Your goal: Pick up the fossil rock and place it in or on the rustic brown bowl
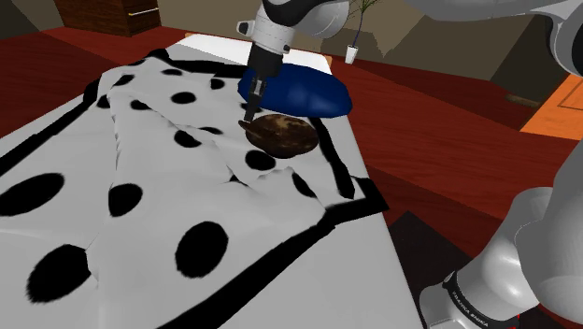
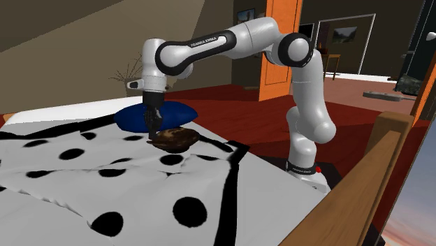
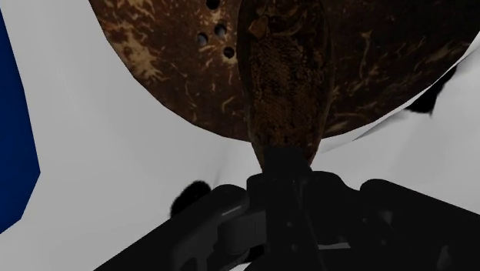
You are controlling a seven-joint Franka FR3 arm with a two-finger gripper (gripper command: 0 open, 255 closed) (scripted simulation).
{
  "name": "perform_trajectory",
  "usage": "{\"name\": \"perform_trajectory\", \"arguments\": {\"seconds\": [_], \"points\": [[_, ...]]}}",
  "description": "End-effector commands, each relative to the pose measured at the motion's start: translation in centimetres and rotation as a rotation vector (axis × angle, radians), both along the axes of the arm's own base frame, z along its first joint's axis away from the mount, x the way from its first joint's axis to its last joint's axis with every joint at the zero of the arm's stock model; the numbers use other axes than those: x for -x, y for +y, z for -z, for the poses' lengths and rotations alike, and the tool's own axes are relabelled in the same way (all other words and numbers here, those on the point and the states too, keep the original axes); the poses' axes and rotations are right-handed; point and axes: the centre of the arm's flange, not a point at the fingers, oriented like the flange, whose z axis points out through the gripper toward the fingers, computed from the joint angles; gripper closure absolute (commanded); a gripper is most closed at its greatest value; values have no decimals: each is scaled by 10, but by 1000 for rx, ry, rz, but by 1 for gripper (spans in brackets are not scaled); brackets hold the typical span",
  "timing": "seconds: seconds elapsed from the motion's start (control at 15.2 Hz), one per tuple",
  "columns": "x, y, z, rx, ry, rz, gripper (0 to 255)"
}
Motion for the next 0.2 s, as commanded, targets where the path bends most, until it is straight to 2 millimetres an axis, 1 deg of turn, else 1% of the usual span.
{"name": "perform_trajectory", "arguments": {"seconds": [0.0,0.13], "points": [[0,0,0,0,0,0,255],[0,0,0,0,0,0,255]]}}
